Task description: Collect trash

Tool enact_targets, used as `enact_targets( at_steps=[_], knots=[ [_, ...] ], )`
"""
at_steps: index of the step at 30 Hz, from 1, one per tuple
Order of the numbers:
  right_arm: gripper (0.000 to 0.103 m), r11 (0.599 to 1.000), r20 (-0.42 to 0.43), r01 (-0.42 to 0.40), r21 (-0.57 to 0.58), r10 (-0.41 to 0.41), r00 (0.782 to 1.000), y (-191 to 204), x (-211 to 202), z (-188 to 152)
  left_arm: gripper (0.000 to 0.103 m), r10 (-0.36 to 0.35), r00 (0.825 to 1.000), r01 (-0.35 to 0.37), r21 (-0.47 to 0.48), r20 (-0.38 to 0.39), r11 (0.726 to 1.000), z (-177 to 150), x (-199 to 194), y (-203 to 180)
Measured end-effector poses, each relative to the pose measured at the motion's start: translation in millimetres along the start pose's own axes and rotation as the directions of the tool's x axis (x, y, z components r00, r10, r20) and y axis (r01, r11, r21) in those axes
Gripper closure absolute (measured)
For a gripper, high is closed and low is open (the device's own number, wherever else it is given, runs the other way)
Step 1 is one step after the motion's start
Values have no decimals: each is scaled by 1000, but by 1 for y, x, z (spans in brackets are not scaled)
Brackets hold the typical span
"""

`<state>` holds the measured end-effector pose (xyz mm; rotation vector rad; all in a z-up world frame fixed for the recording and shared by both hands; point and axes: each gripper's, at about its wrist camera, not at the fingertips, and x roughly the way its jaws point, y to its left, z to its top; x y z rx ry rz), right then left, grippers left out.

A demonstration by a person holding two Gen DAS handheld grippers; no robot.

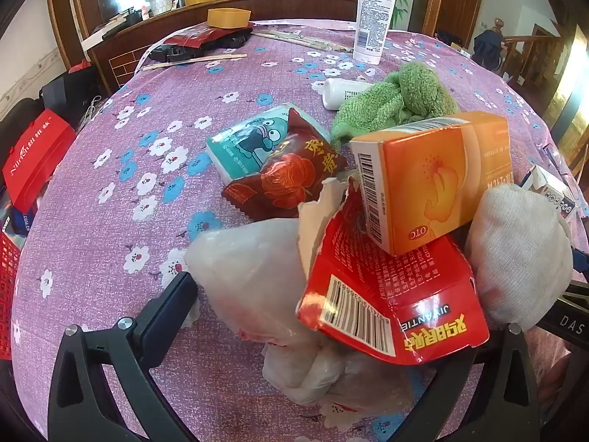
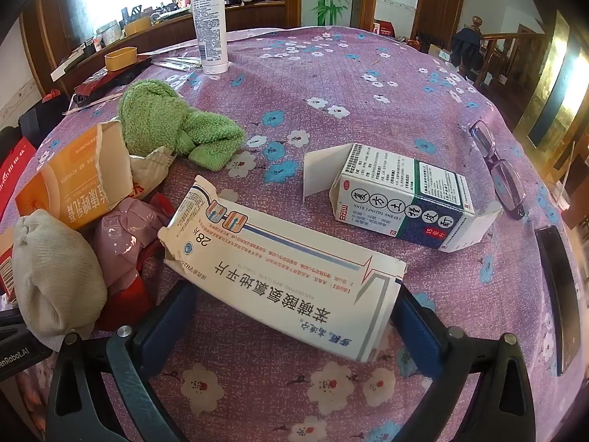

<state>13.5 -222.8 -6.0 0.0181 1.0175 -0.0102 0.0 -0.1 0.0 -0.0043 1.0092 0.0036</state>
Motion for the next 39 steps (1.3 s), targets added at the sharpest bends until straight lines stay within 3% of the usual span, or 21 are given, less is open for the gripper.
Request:
enact_targets(
  at_steps=[4,7,11,17,25,29,31,39],
  knots=[
    [0,1000,-1,17,26,-17,1000,1,0,1,0,7,1000,-7,-1,-3,1000,-1,-1,-1],
    [0,1000,-84,14,14,-12,996,1,-7,2,0,14,1000,-13,24,-27,1000,-5,-11,1],
    [0,1000,-66,17,22,-16,998,-7,-50,-18,0,-54,998,52,71,26,996,-19,-52,14],
    [0,998,46,42,52,-44,998,0,-128,-48,0,-86,980,79,42,179,996,-47,-127,39],
    [0,998,206,-25,-57,36,978,58,-205,-95,0,-67,935,34,99,348,994,-93,-198,72],
    [0,989,217,-16,-148,49,975,87,-213,-96,0,-39,936,5,99,350,995,-97,-201,84],
    [0,986,213,-40,-161,74,974,93,-215,-93,0,-35,942,4,94,334,996,-97,-199,88],
    [0,980,202,-43,-194,83,976,112,-214,-95,0,-30,936,3,79,351,997,-101,-202,99]
  ],
)
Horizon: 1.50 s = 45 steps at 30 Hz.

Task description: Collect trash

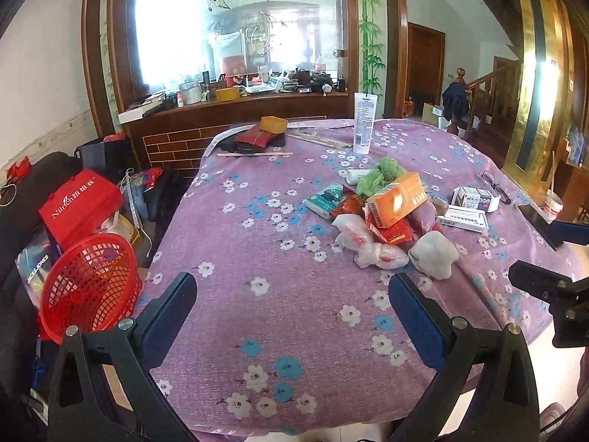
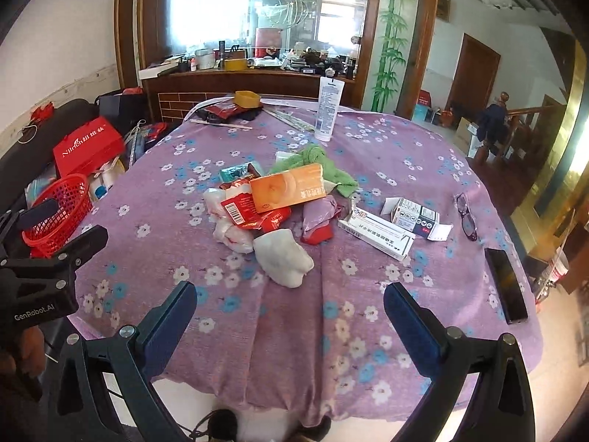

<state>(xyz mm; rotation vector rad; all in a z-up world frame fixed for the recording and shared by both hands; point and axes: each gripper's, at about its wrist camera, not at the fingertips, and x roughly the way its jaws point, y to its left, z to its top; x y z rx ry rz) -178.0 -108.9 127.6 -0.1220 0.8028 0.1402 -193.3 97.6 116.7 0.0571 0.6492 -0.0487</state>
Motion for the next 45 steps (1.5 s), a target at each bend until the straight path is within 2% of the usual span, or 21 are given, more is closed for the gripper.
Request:
enact_targets(
  at_steps=[5,37,42,45],
  knots=[
    [0,1000,-15,6,23,-5,1000,-2,3,0,0,4,1000,-4,16,20,1000,2,-4,3],
    [1,1000,-57,0,31,2,998,6,13,2,0,-3,1000,2,9,7,1000,0,-2,19],
    [4,998,-88,-20,59,25,996,2,21,0,0,-6,1000,6,9,-9,1000,2,2,19],
    [7,995,-100,-61,84,69,993,-4,28,0,0,-4,1000,4,12,-18,1000,3,4,17]
  ],
)
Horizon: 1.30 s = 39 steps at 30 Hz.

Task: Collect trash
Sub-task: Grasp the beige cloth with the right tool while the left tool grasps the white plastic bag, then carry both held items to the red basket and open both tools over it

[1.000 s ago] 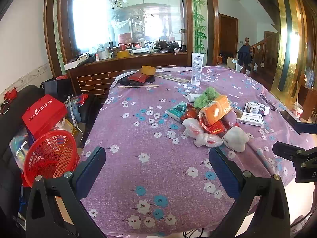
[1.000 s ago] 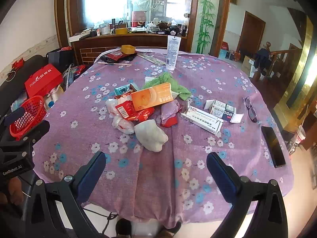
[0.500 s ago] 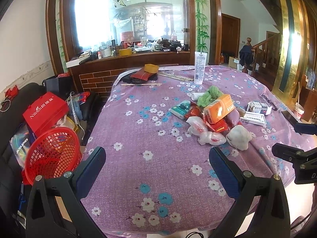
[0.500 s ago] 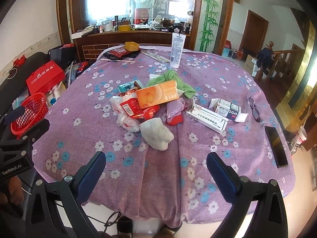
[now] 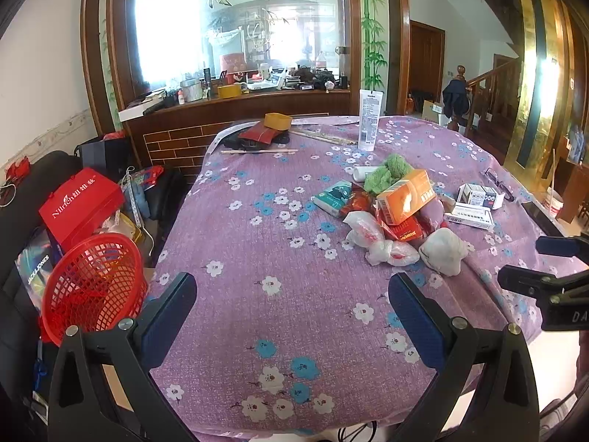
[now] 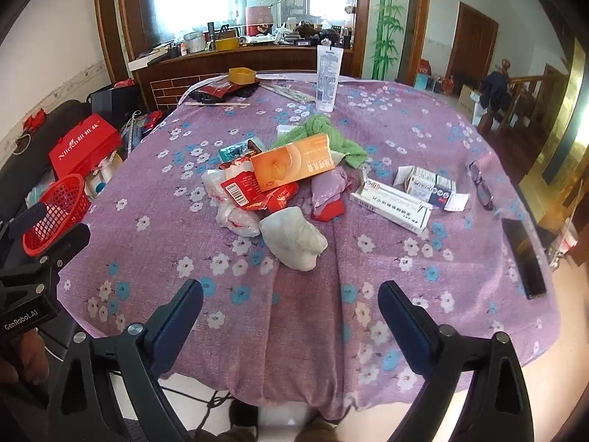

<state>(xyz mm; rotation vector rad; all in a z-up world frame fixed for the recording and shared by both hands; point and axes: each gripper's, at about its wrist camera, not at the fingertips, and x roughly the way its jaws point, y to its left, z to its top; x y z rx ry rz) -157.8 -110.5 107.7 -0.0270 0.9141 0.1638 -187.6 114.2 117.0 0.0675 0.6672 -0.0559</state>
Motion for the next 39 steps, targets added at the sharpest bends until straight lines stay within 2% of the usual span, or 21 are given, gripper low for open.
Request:
enact_targets(
  at_steps=[3,7,12,15,16,20,21,23,26,28,30,35,37,38,39],
  knots=[
    [13,998,-21,-65,-1,65,998,-9,13,5,0,-18,999,18,-9,-33,1000,2,5,-2],
    [24,989,-70,-136,-66,131,989,-15,42,17,0,-35,994,33,-23,-99,999,11,17,-8],
    [28,968,-144,-160,-195,133,981,-12,96,34,4,-76,981,59,-99,-177,993,26,35,-13],
    [44,954,-189,-178,-240,134,973,-11,122,38,10,-72,974,46,-127,-215,991,34,49,-18],
    [56,954,-206,-185,-237,137,969,-12,126,39,10,-64,969,31,-139,-239,990,36,57,-20],
    [71,948,-185,-247,-202,211,960,-27,114,41,10,-93,954,42,-178,-285,983,42,77,-30],
    [72,948,-179,-262,-182,230,957,-32,110,41,10,-107,946,50,-189,-307,981,43,85,-35],
    [73,946,-167,-287,-149,262,950,-41,102,40,12,-114,941,51,-198,-320,979,44,96,-43],
    [73,942,-138,-307,-137,289,947,-53,87,40,40,-142,917,62,-218,-373,974,45,122,-58],
    [73,943,-122,-299,-146,283,951,-61,81,40,42,-154,896,58,-233,-417,971,43,142,-66],
    [73,945,-108,-294,-144,281,954,-69,75,42,45,-164,882,56,-246,-441,968,42,159,-74],
    [73,953,-104,-282,-110,272,957,-94,72,40,45,-160,874,51,-241,-458,969,45,189,-88],
    [73,956,-109,-276,-98,266,958,-102,73,40,58,-154,865,38,-243,-477,969,45,202,-90],
    [73,956,-110,-276,-95,265,958,-105,73,39,61,-150,860,33,-240,-488,970,44,208,-90],
    [73,956,-111,-277,-93,267,957,-107,72,40,61,-138,863,23,-236,-485,972,43,212,-91]
  ],
)
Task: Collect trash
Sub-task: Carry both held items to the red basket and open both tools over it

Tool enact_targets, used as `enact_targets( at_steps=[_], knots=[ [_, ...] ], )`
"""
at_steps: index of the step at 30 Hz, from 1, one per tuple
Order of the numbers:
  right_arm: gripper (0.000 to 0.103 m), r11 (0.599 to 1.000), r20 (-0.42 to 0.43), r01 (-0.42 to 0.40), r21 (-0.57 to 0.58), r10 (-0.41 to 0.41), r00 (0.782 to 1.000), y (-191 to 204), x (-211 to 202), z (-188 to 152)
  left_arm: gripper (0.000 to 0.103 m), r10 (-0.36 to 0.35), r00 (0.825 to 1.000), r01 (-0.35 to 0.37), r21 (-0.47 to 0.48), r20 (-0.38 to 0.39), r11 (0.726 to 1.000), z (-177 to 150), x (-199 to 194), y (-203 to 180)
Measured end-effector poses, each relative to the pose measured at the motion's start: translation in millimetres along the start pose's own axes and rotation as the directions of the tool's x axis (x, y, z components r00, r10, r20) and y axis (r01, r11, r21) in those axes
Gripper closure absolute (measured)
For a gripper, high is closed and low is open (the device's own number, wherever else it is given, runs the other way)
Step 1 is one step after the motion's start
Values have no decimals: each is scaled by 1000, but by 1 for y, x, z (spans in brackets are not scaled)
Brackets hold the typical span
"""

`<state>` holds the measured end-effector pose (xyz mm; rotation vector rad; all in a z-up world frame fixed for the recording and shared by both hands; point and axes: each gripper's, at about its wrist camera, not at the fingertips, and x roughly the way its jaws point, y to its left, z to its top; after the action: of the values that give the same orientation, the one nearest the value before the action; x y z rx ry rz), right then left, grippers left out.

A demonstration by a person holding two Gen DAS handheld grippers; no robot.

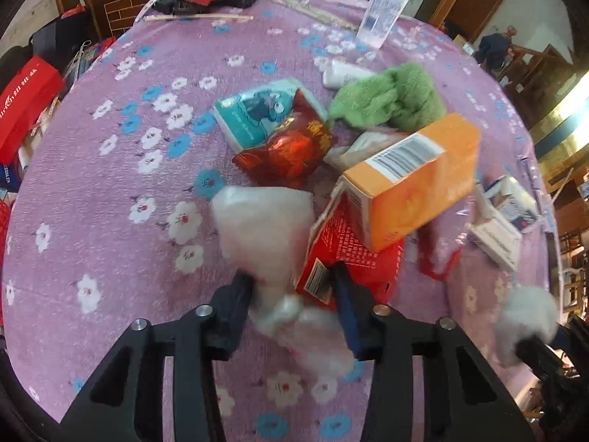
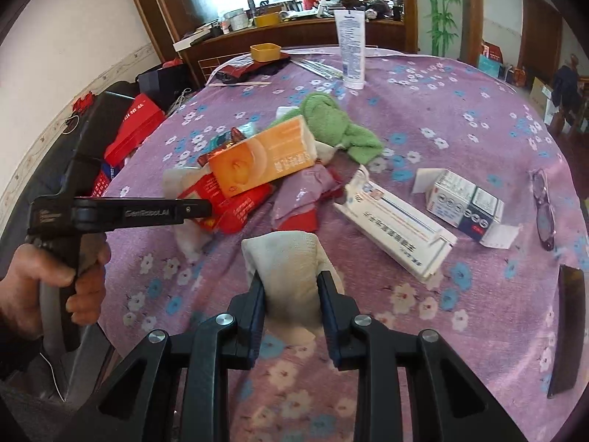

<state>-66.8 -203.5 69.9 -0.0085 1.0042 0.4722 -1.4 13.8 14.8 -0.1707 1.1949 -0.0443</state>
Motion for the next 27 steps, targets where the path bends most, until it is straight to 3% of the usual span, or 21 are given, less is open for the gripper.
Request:
enact_targets(
  at_steps=[2,7,11,15,19,22,25,27],
  knots=[
    [73,1000,-1,0,-7,0,1000,-2,-1,-2,62,17,1000,-18,15,12,1000,0,-1,-5],
    [73,999,-9,-24,-25,24,1000,-4,-3,-5,62,-33,999,34,-33,16,999,-18,-20,2],
    [73,998,-21,-56,-41,55,998,-4,1,-6,42,-6,1000,7,-35,26,999,-38,-34,10],
    [72,994,-27,-87,-59,85,996,-1,4,-5,40,-5,999,8,-82,42,997,-54,-44,24],
    [72,990,-36,-124,-72,122,992,2,7,-5,40,38,999,-35,-116,29,993,-61,-44,31],
    [72,986,-41,-140,-90,136,990,5,10,-5,40,123,992,-121,-82,21,989,-58,-34,28],
    [72,986,-44,-138,-95,134,990,8,13,-4,55,121,993,-119,-87,17,989,-53,-27,30],
    [72,986,-29,-135,-93,133,991,10,11,-3,78,135,991,-133,-52,19,990,-50,-26,27]
  ],
)
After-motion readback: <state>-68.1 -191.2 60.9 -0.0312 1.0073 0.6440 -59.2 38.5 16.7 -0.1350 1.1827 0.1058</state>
